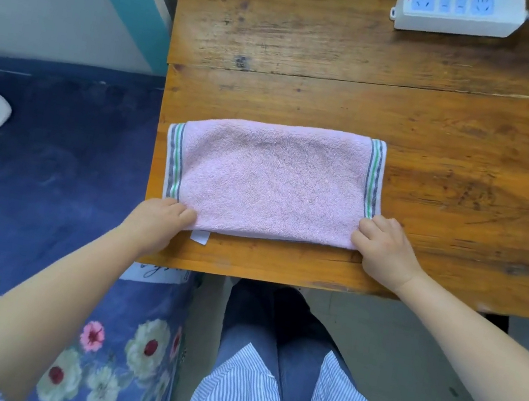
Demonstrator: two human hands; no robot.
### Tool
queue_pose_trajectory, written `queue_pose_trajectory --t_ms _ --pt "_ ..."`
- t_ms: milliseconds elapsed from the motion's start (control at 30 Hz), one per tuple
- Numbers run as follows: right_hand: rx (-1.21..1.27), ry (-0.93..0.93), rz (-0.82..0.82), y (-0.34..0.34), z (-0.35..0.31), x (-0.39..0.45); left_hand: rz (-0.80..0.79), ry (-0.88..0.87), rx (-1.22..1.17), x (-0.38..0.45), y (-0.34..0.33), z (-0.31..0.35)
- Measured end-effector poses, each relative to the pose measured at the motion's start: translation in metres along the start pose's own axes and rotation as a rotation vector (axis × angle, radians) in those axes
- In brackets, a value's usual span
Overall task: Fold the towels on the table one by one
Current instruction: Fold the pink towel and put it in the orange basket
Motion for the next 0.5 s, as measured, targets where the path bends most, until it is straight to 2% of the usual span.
queue_pose_trajectory --t_ms 67,100,200,233,333,400,500 --pt "0.008 0.005 -0.102 0.002 -0.004 0.001 -0.234 0.034 -0.062 -0.004 -0.015 -0.006" --pt "0.009 0.006 -0.138 0.004 -0.007 0.002 -0.273 0.034 -0.094 -0.004 -0.015 -0.006" --pt "0.05 -0.038 -0.176 0.017 -0.008 0.005 -0.247 0.044 -0.122 -0.002 0.003 -0.004" --pt "0.078 -0.065 -0.159 0.022 -0.009 0.01 -0.17 0.082 -0.159 0.001 0.011 -0.006" --pt "0.119 -0.124 -0.07 0.031 -0.024 0.04 0.345 0.158 -0.344 0.012 0.053 -0.005" --pt "0.117 -0.173 -0.065 0.023 -0.04 0.067 0.557 0.225 -0.445 0.028 0.071 -0.004" --pt "0.165 -0.301 -0.303 -0.015 -0.054 0.098 0.418 0.421 -0.601 0.063 0.063 -0.008"
Point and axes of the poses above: each hand's wrist, its own x-axis towards the middle knuckle, its own y-axis out of the back of the hand, z = x × y, the point moved 7 cm from there along x, towards the middle knuckle, and after that the axes turned 8 degrees about -y, right-handed, at the moved point
